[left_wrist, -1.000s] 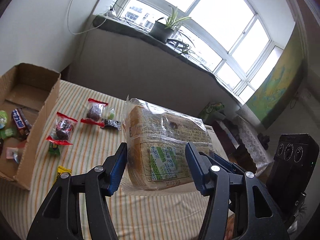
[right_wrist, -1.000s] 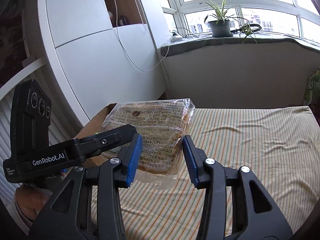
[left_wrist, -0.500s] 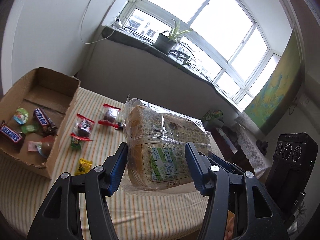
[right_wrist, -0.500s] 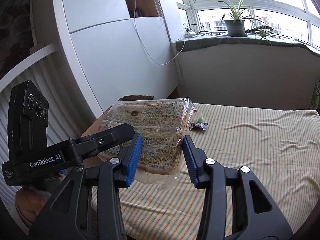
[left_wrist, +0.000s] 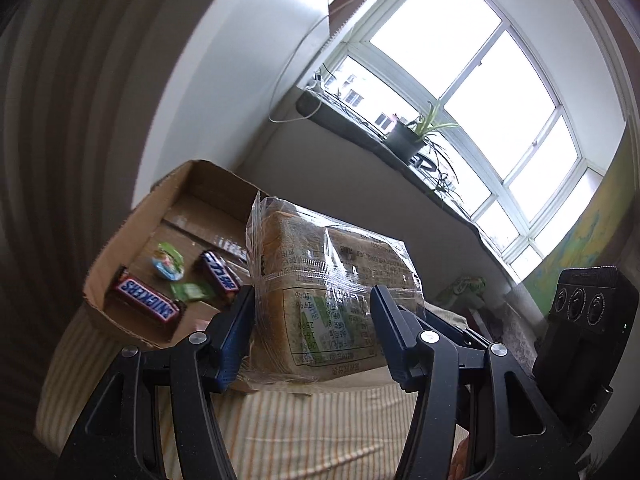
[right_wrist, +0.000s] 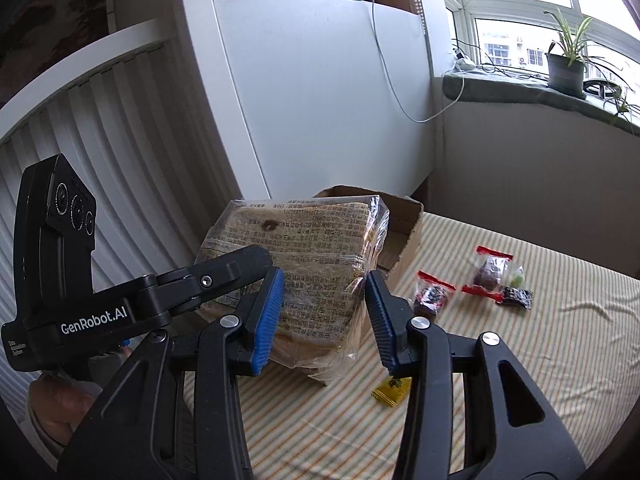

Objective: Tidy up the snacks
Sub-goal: 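Carry the bread loaf with both tools into the box and open them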

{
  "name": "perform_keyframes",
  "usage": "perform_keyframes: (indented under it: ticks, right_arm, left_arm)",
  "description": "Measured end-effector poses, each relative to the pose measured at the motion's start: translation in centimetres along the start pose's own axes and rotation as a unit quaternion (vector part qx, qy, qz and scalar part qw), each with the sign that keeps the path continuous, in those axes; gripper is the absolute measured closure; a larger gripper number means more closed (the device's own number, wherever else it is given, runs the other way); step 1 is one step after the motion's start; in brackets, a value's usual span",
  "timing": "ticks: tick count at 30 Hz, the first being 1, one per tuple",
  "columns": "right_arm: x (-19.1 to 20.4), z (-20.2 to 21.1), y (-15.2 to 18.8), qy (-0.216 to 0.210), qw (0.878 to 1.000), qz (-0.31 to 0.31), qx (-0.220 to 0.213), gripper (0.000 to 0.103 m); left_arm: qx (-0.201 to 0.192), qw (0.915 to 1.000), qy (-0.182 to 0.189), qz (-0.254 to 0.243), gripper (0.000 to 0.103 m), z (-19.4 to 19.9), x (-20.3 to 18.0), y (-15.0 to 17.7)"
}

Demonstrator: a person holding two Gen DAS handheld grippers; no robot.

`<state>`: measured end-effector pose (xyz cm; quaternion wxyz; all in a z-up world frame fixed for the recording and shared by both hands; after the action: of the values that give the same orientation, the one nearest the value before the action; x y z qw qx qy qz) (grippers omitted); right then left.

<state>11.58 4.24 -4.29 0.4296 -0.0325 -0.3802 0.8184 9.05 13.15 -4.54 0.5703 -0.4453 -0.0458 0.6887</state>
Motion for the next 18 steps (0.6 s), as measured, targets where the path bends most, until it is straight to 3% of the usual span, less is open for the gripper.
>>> perform_keyframes:
  ticks: [9, 18]
  right_arm:
    - [1.0, -3.7, -1.3, -0.005, 1.000, 0.013, 0.021, 0.059]
    - [-1.1, -9.2, -2.0, -0.026, 0.998, 0.003, 0.057, 0.059]
  left_arm:
    - [-0.008, 0.9997, -0.020, 0.012, 0.047, 0.0, 2.5, -1.5]
    - [0.023, 0.9976, -0.051, 0.041, 0.047, -3.0, 5.3, -2.4]
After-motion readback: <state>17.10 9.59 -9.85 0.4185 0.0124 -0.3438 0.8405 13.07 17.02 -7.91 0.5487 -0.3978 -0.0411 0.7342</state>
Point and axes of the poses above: each gripper's, at about its wrist camera, not at the fingertips, and z roughly against the way its jaws point, x to its left, y to its underside, the point moved 3 cm from there along -z, roughly the way its jaws point, and after that the axes turned 13 degrees about x, right-handed, at the moved point
